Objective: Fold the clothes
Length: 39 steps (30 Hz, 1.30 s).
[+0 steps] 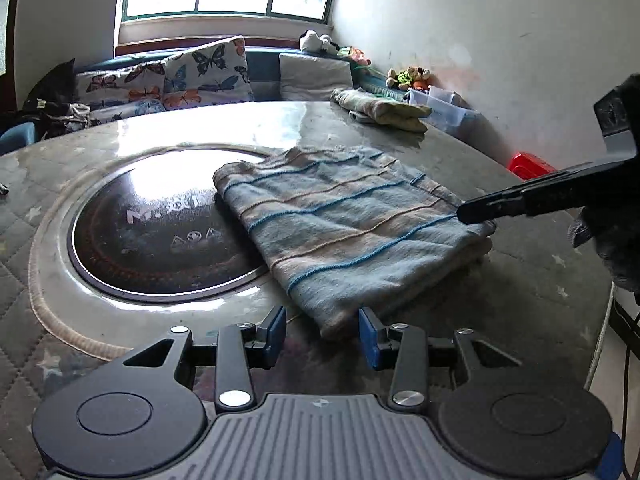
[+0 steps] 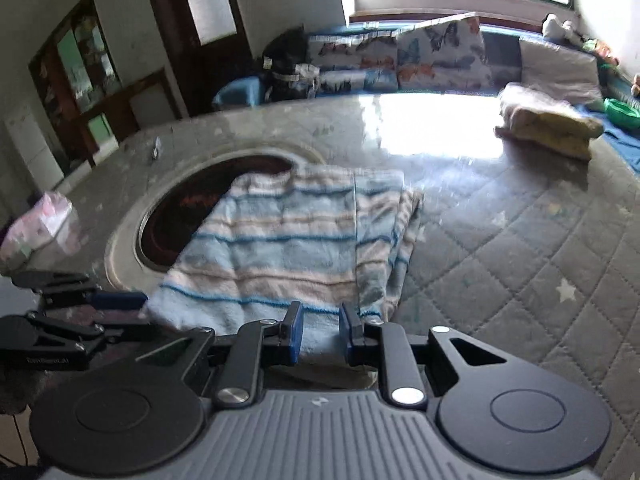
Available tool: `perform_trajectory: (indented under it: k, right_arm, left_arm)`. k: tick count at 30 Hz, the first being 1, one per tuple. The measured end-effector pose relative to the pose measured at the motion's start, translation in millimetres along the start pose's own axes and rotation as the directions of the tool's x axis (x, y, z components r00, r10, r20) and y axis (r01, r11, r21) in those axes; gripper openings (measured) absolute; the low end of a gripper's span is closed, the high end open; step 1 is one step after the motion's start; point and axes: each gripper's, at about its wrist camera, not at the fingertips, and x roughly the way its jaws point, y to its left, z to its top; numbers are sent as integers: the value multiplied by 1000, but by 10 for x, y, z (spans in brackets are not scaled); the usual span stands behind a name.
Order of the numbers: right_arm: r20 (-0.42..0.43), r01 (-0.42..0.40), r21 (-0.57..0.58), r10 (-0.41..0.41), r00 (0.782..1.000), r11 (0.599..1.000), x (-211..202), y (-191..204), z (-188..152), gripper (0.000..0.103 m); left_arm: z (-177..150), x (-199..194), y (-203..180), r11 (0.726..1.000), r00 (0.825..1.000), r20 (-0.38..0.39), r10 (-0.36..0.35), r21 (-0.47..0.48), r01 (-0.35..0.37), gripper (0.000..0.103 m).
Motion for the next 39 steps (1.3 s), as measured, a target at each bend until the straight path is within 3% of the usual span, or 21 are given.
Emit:
perform_trajectory:
  k: [5,12,18,20,31,33,39]
  right_arm:
    - [-6,39,3,-39,999,999,36,-43,-135,19]
    - [47,23,51,-25,999,998,-121,-100,-211,19]
    - [35,28,78,-31,999,997,-94,-144,-316,19]
    - [50,29,76,-33,998,997,-149,-133,-308,23]
    - [77,65,-31,-63,995,997,-214,114,-304,42]
    - [79,65,-58,-60,995,996,-215,181,-300,48]
    - [83,71,-122,-61,995,990,-211,348,-307,51]
  left_arm:
    - [-17,-3,34,1000,1000,-6,23,-14,-23,42]
    - [-52,-70,61,998,999,-5,48,-27,-48,38]
    - [-44,-143,58,998,998,-4,55,-43,-55,40]
    - [-33,-185,57,998,998,3,57,-41,-57,44]
    - [69,-193,61,992,994,-1,107,-68,-107,86]
    - [85,-190,52,991,993,-1,115,-65,-115,89]
    - [128,-151,74,987,989,-18,144,-74,-145,98]
